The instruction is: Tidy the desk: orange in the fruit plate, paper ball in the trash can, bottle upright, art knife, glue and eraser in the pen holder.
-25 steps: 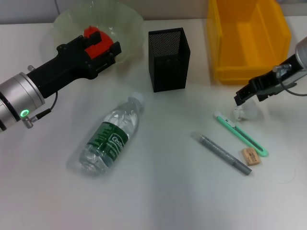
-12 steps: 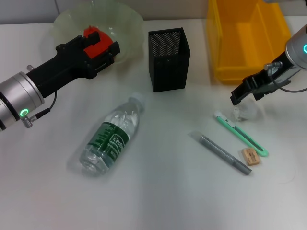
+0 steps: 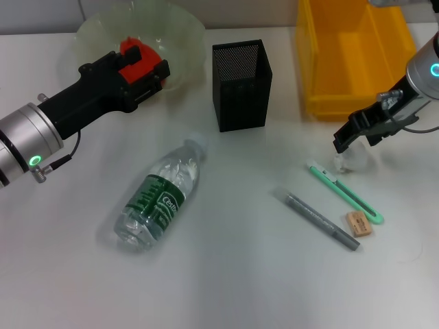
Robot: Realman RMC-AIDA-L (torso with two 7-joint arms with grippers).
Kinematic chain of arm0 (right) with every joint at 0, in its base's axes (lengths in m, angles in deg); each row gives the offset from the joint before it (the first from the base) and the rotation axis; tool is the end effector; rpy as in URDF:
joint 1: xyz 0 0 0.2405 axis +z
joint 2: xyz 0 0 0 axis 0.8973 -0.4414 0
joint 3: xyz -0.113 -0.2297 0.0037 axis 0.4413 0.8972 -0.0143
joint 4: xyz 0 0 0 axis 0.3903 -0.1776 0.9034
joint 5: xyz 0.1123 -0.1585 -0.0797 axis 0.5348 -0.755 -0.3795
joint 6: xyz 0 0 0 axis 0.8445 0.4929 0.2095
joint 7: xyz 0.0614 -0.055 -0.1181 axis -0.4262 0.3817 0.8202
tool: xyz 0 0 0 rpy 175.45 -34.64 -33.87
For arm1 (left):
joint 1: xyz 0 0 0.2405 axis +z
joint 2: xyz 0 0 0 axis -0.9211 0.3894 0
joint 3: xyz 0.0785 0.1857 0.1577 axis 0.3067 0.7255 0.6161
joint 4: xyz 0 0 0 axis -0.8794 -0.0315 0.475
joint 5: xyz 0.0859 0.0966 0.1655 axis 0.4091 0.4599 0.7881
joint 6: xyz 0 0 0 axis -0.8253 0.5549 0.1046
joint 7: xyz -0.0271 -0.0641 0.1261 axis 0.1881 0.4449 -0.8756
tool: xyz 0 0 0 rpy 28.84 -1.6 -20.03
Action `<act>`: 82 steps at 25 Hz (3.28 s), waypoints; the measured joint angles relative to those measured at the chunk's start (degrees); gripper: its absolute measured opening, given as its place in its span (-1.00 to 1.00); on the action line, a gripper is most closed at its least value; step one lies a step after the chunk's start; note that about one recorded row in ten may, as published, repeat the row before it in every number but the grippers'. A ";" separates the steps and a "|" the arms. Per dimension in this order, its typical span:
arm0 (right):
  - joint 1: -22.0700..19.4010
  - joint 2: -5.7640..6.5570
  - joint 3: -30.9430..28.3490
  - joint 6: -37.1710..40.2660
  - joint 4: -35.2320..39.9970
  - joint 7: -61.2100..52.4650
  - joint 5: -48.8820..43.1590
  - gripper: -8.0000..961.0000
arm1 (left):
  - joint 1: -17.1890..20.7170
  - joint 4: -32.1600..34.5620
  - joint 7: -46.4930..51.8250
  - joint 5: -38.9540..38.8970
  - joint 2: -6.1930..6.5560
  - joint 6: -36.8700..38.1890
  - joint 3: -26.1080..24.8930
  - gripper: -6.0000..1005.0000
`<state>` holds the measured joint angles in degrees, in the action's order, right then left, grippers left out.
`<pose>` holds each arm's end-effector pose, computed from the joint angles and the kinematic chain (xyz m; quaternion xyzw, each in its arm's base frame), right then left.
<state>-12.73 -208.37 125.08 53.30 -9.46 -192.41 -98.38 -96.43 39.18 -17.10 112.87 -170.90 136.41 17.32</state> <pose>0.1918 0.4054 0.0094 -0.7932 0.5385 -0.1772 0.2224 -0.2686 0.3563 -0.0207 -0.8473 -0.2347 -0.3581 0.3143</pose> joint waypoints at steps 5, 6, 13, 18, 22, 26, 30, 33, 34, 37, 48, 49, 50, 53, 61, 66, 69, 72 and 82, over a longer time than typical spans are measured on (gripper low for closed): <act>1.22 -0.05 0.28 -1.47 -2.71 -0.01 -0.03 0.19 | 0.02 -0.52 -0.02 -0.01 -0.05 -0.60 0.00 0.33; 1.46 -0.05 0.61 -1.90 -3.41 -0.01 -0.05 0.18 | 0.02 -0.57 -0.02 -0.01 -0.05 -0.62 0.00 0.33; 2.36 -0.08 2.30 -4.05 -6.18 -0.07 -0.13 0.15 | 0.00 -0.75 -0.12 -0.01 -0.08 -0.65 0.00 0.33; 2.42 -0.08 2.29 -4.24 -7.13 -0.10 -0.13 0.13 | 0.00 -0.79 -0.47 -0.01 -0.08 -0.69 0.00 0.33; 2.30 -0.08 2.29 -4.28 -7.22 -0.11 -0.13 0.12 | 0.00 -0.79 -0.48 -0.01 -0.07 -0.71 0.00 0.33; 1.99 -0.08 2.29 -4.33 -7.19 -0.13 -0.13 0.10 | -0.01 -0.80 -0.48 -0.05 -0.09 -0.74 0.00 0.33; 1.78 -0.08 2.29 -4.33 -7.05 -0.16 -0.13 0.09 | 0.00 -0.89 -0.49 -0.09 -0.15 -0.74 0.00 0.33; 1.34 -0.08 2.28 -4.21 -5.95 -0.15 0.03 0.08 | 0.08 -0.89 -0.49 -0.09 -0.16 -0.74 0.00 0.33; 1.34 -0.08 2.28 -4.21 -5.95 -0.15 0.03 0.04 | 0.08 -0.89 -0.49 -0.09 -0.16 -0.74 0.00 0.33; -0.36 -0.13 2.17 -3.20 -1.58 0.08 0.83 -0.06 | 0.16 -0.90 -0.48 -0.10 -0.17 -0.68 0.00 0.33; -12.96 0.13 0.19 1.11 28.93 0.79 13.09 -0.02 | 0.52 -0.87 -0.07 -0.09 -0.16 0.23 0.00 0.32; -12.96 0.13 0.19 1.11 28.93 0.79 13.09 -0.01 | 0.52 -0.87 -0.07 -0.09 -0.16 0.23 0.00 0.32; -13.01 0.14 -0.49 0.97 29.59 0.70 12.72 -0.01 | 0.52 -0.87 -0.03 -0.09 -0.16 0.39 -0.03 0.32; -12.79 0.12 -1.64 -2.69 30.47 0.66 9.87 0.02 | 0.61 -0.87 0.02 -0.09 -0.16 1.56 -0.19 0.32; -11.50 0.10 -1.29 -16.96 23.98 3.18 8.64 0.07 | 0.62 -1.84 -0.17 -2.98 -0.16 1.86 -0.06 0.32; -9.34 0.27 -1.40 -22.15 16.70 4.54 8.65 0.11 | 0.78 -2.71 0.05 -4.57 -0.16 2.33 -0.24 0.32; -9.77 0.23 -1.54 -23.96 15.52 6.03 8.89 0.21 | 0.79 -2.81 0.05 -4.61 -0.16 2.92 -0.05 0.32; -12.53 0.14 -1.43 -26.28 16.99 7.48 11.45 0.46 | 0.79 -2.82 0.09 -4.45 -0.05 3.61 0.08 0.32; -26.83 0.41 -1.72 -23.39 12.01 44.55 53.42 0.54 | 0.79 0.59 4.78 -3.86 0.53 4.15 4.74 0.33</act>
<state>-39.56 -207.96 123.36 29.90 2.54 -147.87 -44.96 -95.64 39.77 -12.32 109.01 -170.36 140.56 22.06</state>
